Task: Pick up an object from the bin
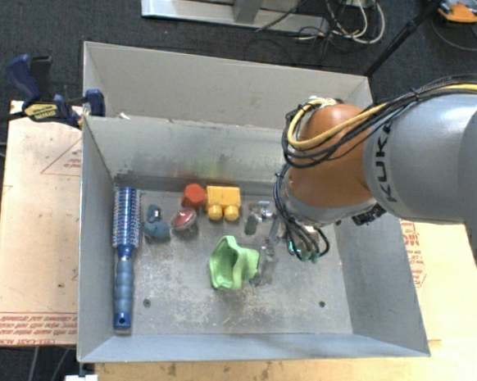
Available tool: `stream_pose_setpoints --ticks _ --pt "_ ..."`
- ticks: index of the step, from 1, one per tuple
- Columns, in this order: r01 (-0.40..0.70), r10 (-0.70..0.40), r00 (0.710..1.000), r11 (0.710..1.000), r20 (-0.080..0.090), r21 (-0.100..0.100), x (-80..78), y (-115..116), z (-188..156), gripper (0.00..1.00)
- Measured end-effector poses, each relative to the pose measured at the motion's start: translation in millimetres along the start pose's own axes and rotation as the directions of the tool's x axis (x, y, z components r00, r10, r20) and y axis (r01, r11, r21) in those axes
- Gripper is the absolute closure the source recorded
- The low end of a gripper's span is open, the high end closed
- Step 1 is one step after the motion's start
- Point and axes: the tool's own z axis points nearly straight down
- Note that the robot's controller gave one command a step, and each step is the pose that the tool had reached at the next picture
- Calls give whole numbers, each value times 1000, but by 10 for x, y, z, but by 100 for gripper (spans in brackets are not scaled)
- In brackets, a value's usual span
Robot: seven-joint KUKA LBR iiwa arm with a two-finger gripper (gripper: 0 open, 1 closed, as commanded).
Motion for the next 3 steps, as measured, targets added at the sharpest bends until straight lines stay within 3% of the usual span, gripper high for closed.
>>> stream_pose_setpoints --ticks 1,2,3 --pt "36 -36 999 999 2 0 73 34 625 0" --pt "35 -35 999 999 10 0 48 32 582 100" --pt "122 -122 992 993 19 3 101 -251 -1222 100"
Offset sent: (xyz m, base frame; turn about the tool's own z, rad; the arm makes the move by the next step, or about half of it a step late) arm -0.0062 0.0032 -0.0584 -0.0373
